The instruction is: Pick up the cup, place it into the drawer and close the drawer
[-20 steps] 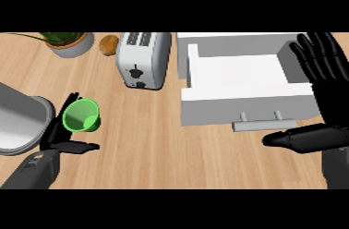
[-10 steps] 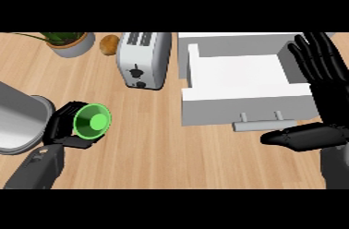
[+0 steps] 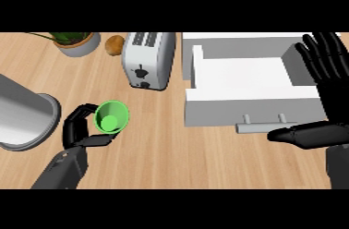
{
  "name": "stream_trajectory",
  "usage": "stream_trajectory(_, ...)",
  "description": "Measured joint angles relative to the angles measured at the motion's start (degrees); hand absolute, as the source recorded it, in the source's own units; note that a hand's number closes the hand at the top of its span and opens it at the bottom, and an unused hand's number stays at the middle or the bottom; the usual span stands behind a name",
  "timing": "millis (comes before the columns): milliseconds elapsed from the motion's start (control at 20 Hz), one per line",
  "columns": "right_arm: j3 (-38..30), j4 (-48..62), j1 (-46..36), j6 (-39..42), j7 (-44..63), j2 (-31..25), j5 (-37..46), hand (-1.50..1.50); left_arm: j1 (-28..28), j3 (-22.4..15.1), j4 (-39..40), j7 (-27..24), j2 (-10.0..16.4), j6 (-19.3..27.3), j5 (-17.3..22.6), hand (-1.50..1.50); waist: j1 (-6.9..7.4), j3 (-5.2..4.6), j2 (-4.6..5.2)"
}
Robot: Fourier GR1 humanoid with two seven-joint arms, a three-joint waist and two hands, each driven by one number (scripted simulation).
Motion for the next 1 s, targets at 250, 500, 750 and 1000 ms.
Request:
stream_trajectory(250, 0.0, -0.3, 0.5, 0.0, 0.4, -0.2, 0.3, -1.5, -3.5, -1.9, -3.5, 1.6, -2.1, -2.8, 0.0, 1.5, 0.53, 0.07, -0.37)
stream_trajectory(500, -0.3, -1.3, 2.5, 0.1, 0.1, -0.3, 0.7, -1.5, -8.1, -4.6, -9.5, 5.2, -4.6, -3.6, -0.3, 1.5, 1.19, 0.16, -0.74)
stream_trajectory(750, -0.5, -0.2, 3.0, -0.4, -1.2, -0.1, 2.0, -1.5, -13.6, -7.8, -17.4, 13.8, -7.1, -3.4, -0.4, 1.5, 1.92, 0.23, -1.01)
stream_trajectory(1000, -1.9, -0.7, 2.5, -0.1, 0.0, -1.0, 0.6, -1.5, -18.9, -11.6, -25.3, 24.9, -9.3, 0.3, 0.7, 1.5, 1.78, 0.22, -1.06)
